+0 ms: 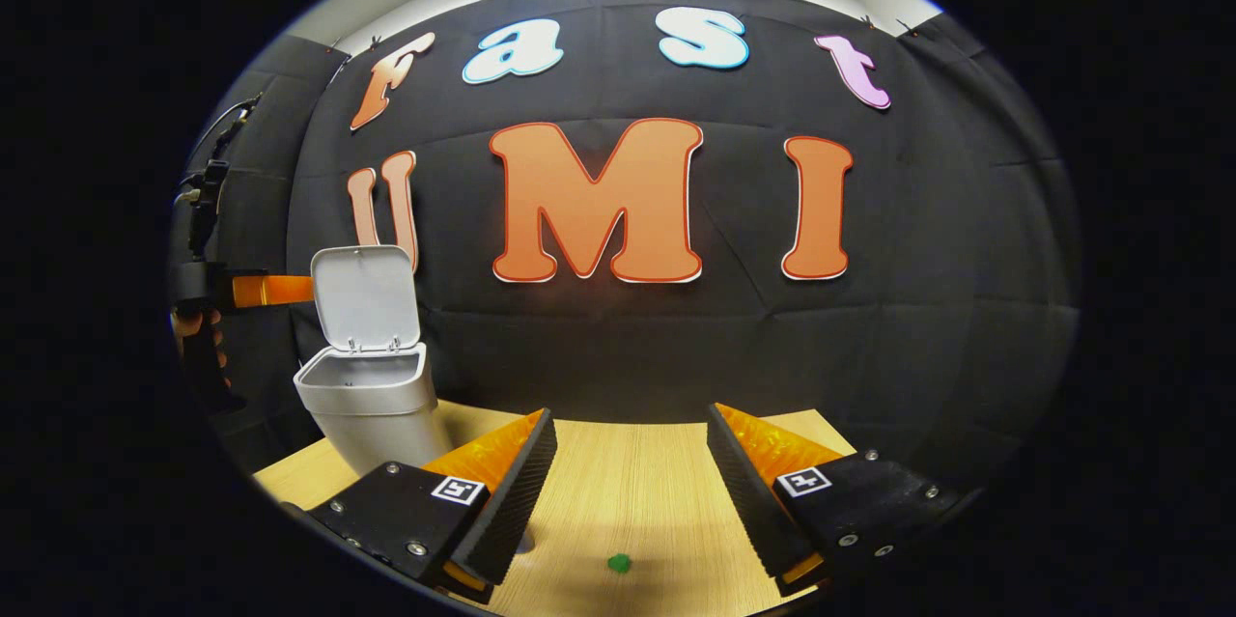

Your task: Press the lid of the desktop garbage bin to open it, pick up the crumpled paper on the desktop and throw it into the bin, then pick up the pop can on the desktop and drop it into the bin, and finally close the garbage bin lid.

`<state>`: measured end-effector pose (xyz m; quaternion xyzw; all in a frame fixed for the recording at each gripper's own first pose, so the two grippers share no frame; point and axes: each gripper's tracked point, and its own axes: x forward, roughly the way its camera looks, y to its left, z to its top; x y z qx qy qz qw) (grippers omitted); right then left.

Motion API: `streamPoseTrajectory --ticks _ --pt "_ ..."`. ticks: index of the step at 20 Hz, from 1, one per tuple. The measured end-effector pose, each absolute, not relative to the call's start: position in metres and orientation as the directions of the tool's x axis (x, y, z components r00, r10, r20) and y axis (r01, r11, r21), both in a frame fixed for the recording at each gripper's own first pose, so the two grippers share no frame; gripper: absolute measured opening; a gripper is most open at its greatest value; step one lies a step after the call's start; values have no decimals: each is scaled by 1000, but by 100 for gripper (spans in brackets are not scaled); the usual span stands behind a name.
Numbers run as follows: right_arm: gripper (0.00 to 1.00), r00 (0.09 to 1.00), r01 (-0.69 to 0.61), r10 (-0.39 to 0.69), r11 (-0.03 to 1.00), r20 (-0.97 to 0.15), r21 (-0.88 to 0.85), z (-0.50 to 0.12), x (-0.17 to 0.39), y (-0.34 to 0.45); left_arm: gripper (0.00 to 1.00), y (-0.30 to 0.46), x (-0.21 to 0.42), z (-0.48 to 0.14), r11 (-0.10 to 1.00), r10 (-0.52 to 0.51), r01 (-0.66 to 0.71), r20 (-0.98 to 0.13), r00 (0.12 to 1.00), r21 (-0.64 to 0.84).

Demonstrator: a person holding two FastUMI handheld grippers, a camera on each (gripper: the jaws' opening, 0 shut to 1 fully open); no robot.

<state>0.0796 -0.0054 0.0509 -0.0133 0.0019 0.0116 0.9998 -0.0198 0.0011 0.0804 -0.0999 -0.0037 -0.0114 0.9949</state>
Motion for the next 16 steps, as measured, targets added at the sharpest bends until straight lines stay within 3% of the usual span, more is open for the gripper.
streamPoseTrajectory --ticks 3,10,16 --pt "94 999 -25 24 999 -23 -26 42 78 -5 96 -10 -24 68 981 -45 45 2 999 -190" --pt "94 988 -51 43 997 -147 -52 -10 82 -8 94 -32 -28 47 982 -97 93 -14 995 -166" --pt "94 920 -87 74 996 -384 -16 -97 94 -7 94 -30 -26 15 984 -113 103 -60 992 -143"
